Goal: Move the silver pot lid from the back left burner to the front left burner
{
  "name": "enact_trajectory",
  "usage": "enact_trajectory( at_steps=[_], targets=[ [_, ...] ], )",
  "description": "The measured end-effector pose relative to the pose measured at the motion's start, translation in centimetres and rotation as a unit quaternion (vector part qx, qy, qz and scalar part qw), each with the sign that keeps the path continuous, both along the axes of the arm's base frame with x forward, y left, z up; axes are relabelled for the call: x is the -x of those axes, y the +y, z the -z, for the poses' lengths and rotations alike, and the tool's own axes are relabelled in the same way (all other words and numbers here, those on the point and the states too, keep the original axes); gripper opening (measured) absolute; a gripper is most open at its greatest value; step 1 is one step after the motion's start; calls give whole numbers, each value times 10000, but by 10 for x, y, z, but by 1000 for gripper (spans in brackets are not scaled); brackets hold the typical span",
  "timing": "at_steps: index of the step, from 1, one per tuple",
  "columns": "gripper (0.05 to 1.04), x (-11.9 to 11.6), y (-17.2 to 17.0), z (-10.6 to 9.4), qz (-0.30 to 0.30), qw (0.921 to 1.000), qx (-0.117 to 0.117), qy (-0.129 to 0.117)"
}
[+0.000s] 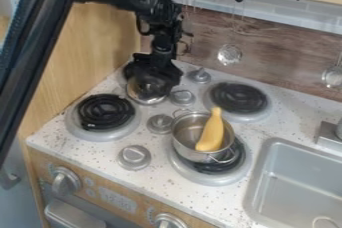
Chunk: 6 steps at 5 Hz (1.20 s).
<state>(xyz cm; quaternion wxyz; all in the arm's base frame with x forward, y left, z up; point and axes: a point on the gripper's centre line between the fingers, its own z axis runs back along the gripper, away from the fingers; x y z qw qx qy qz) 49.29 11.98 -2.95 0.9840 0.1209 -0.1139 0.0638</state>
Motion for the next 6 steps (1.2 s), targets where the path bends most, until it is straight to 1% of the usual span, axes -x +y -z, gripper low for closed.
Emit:
enact_trajectory(
  at_steps=[1, 2, 3, 4, 5, 6],
  targets=[
    [683, -4, 0, -1, -32, 10000, 14, -46],
    [489, -4, 0, -2, 10, 10000, 21, -42],
    [330, 0, -2, -2, 121, 9999, -17, -61],
    [253, 8, -12, -13, 253, 9996, -33, -135],
    [243, 20, -15, -52, 208, 9980, -179, -566],
    [243, 39, -16, -89, -50, 9949, -192, -990]
  ],
)
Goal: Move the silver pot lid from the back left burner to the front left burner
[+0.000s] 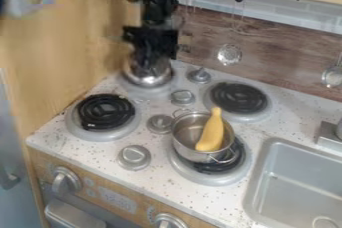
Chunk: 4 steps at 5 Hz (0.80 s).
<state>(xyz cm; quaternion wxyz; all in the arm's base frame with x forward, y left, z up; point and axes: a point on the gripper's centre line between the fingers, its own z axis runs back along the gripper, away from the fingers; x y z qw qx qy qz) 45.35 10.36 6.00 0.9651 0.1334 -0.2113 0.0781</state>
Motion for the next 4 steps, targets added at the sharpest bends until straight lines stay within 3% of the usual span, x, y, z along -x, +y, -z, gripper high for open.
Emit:
enact_trajectory(
  at_steps=[1, 2, 4],
  targets=[
    [243, 16, -1, 6, -294, 9986, 404, 196],
    [243, 36, 3, 17, -658, 9923, 836, 634],
    [241, 89, 30, 56, -1280, 9759, 1273, 1224]
  ],
)
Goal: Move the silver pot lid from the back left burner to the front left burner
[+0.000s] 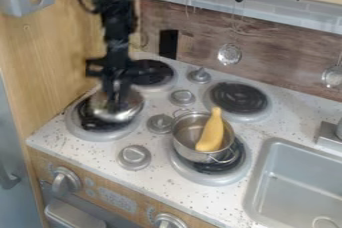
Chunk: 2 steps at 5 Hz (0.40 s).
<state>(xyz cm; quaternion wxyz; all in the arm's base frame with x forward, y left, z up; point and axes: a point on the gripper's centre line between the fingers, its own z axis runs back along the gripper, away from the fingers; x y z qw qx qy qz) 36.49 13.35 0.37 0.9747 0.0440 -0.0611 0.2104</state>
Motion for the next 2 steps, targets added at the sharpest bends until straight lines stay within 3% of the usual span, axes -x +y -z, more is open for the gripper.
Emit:
enact_trajectory(
  at_steps=[1, 2],
  targets=[
    [241, 15, 14, 23, -245, 9994, 200, 165],
    [241, 14, 22, 23, -245, 9996, 49, 95]
  ],
)
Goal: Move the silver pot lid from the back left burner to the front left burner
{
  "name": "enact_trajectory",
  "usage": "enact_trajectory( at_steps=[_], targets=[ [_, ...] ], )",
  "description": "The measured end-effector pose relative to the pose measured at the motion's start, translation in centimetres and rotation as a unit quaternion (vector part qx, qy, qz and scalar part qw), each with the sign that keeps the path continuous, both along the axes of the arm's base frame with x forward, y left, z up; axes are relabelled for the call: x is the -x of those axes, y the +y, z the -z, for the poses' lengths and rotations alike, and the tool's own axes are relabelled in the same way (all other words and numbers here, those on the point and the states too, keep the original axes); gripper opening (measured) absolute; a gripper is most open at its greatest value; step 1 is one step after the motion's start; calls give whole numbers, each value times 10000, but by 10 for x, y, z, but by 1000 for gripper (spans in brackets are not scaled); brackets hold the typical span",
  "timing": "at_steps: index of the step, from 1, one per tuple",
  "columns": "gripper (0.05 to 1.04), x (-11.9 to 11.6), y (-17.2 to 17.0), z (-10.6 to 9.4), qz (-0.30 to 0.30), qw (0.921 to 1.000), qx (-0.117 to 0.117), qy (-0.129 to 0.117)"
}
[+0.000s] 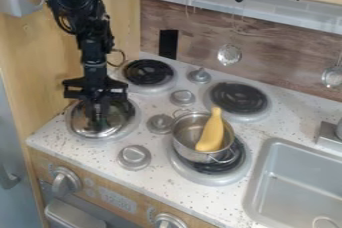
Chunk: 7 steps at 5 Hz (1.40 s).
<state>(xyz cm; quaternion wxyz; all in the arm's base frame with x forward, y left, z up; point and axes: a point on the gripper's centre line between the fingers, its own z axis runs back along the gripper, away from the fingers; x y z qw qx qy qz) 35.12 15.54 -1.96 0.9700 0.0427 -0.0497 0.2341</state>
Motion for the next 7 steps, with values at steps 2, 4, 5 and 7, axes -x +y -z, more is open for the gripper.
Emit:
enact_trajectory(
  at_steps=[2, 4, 5, 7],
  targets=[
    [239, -20, 5, -2, 61, 9993, -69, -369],
    [591, -33, 5, -8, 334, 9983, -231, -412],
    [899, -35, -4, -39, 607, 9965, -417, -389],
    [1004, -44, -63, -95, 1468, 9857, -515, -643]
  ],
)
